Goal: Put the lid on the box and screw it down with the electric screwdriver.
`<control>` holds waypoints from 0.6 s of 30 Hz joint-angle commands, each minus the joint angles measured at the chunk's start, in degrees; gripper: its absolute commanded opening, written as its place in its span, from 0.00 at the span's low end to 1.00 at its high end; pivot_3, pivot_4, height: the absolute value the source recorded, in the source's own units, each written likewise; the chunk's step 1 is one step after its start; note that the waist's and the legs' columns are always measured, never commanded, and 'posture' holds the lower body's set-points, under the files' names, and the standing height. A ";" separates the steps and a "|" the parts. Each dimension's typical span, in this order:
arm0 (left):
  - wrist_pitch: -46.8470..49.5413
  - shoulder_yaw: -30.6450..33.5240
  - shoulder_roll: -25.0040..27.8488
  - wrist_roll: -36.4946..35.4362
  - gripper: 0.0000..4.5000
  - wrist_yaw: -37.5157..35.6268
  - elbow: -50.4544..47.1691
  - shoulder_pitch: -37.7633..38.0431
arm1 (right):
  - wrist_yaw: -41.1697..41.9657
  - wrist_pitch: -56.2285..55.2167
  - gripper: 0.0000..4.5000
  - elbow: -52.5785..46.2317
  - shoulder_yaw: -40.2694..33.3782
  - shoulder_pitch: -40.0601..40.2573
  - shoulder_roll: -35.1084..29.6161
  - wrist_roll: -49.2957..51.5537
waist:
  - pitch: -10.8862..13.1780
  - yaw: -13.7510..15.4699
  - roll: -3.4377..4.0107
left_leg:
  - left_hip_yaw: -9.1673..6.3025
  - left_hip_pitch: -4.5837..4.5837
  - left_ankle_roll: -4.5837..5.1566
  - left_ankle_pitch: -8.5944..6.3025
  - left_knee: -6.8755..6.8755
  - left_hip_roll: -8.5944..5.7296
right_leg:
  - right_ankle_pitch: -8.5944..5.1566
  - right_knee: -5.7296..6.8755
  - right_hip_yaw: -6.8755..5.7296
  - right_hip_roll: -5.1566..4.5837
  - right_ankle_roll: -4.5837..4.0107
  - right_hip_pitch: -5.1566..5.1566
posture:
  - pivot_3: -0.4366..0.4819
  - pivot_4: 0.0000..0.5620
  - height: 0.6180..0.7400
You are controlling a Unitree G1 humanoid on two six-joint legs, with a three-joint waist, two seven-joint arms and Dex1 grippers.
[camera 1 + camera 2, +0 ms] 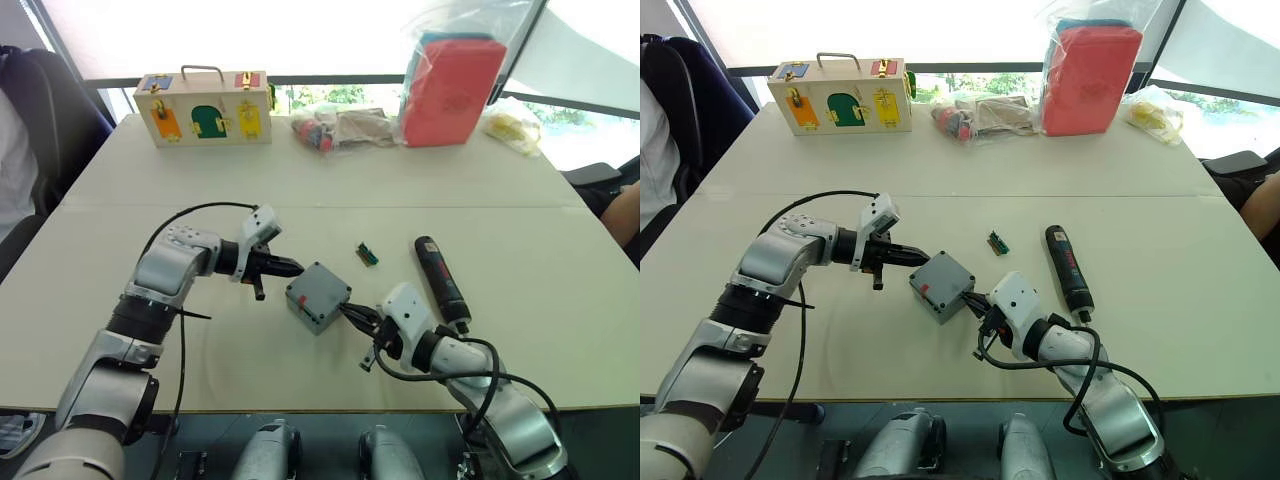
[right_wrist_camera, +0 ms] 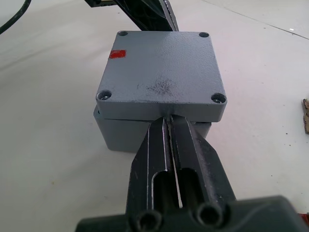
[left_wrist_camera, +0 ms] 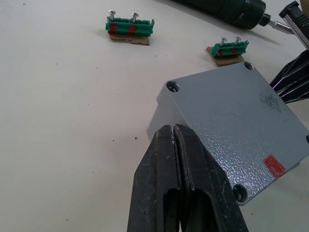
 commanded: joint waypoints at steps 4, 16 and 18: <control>-1.34 -0.84 -0.11 -0.32 0.00 -1.64 -0.28 0.41 | 0.03 -1.50 0.01 -1.81 0.84 -0.51 0.49 0.29 | 0.00 0.00 0.00 | 0.00 0.00 0.00 0.00 0.00 0.00 | 0.00 0.00 0.00 0.00 0.00 0.00 | 0.48 0.27 1.00; -1.59 -0.19 0.08 -0.20 0.00 -1.44 0.45 0.70 | -0.46 -1.73 0.01 -1.16 0.12 -0.32 0.14 0.01 | 0.00 -0.01 0.00 | 0.00 0.00 0.00 0.00 0.00 0.00 | 0.00 0.00 0.00 0.01 0.00 0.00 | 0.48 0.27 1.00; -1.70 -0.18 -0.17 -0.17 0.00 -1.27 0.64 0.54 | -0.53 -1.88 0.01 -0.81 -0.14 -0.41 0.07 -0.01 | 0.00 0.02 0.00 | 0.00 0.00 0.00 0.00 0.00 0.00 | 0.00 0.01 0.00 0.00 0.00 0.00 | 0.48 0.27 1.00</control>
